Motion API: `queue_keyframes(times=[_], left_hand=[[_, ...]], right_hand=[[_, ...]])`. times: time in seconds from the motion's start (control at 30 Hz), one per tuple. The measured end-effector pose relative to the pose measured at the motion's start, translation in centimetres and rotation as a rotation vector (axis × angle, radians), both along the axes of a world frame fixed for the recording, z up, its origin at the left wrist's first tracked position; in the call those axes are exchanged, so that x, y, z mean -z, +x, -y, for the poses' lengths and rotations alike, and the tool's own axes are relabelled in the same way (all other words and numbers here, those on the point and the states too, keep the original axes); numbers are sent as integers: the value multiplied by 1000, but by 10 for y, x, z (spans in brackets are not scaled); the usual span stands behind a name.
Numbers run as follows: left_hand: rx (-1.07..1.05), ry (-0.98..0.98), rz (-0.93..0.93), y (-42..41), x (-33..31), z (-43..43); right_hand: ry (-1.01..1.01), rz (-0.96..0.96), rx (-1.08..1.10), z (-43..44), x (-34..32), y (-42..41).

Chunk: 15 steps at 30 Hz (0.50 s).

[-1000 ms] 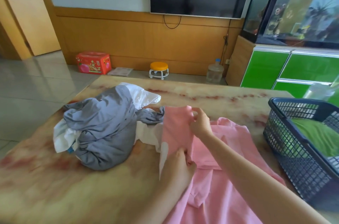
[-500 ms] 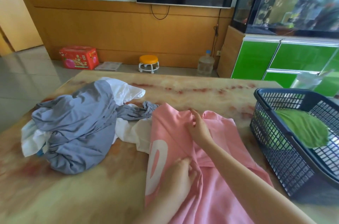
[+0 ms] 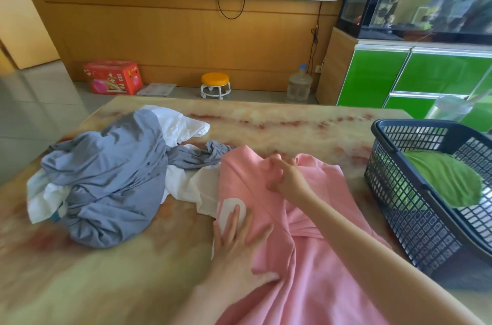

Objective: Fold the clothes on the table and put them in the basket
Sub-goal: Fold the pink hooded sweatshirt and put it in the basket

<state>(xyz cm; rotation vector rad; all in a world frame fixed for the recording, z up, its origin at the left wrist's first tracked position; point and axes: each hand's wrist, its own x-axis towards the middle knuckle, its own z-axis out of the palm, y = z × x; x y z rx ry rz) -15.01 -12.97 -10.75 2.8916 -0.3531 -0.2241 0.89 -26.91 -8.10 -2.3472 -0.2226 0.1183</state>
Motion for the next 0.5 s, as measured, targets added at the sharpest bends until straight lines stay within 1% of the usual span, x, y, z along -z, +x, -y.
queue_keyframes(times=[0.07, 0.1, 0.17, 0.2, 0.27, 0.33, 0.4, 0.47, 0.5], left_hand=[[-8, 19, -8, 1, -1, -2], [-14, 18, -2, 2, -2, -3], [-36, 23, 11, 9, -6, -6], [-42, 26, 21, 12, -9, -8], [-38, 19, 10, 15, -8, -10], [-36, 0, -3, 15, -1, -7], [-43, -15, 10, 15, 5, -4], [-37, -11, 2, 15, 9, -1], [-30, -27, -8, 15, 10, -2]], right_hand=[[-106, -35, 10, 0, 7, -4], [-169, -19, 16, 0, 6, -5], [-248, 126, -29, -2, 1, -2], [-267, 200, -85, -7, -6, -1], [-297, 245, -223, -22, -18, 2], [-363, 211, -354, -41, -18, 7], [-477, 168, -458, -55, -10, 13], [-573, 68, -486, -59, 5, 19], [-579, 16, -477, -59, 11, 20]])
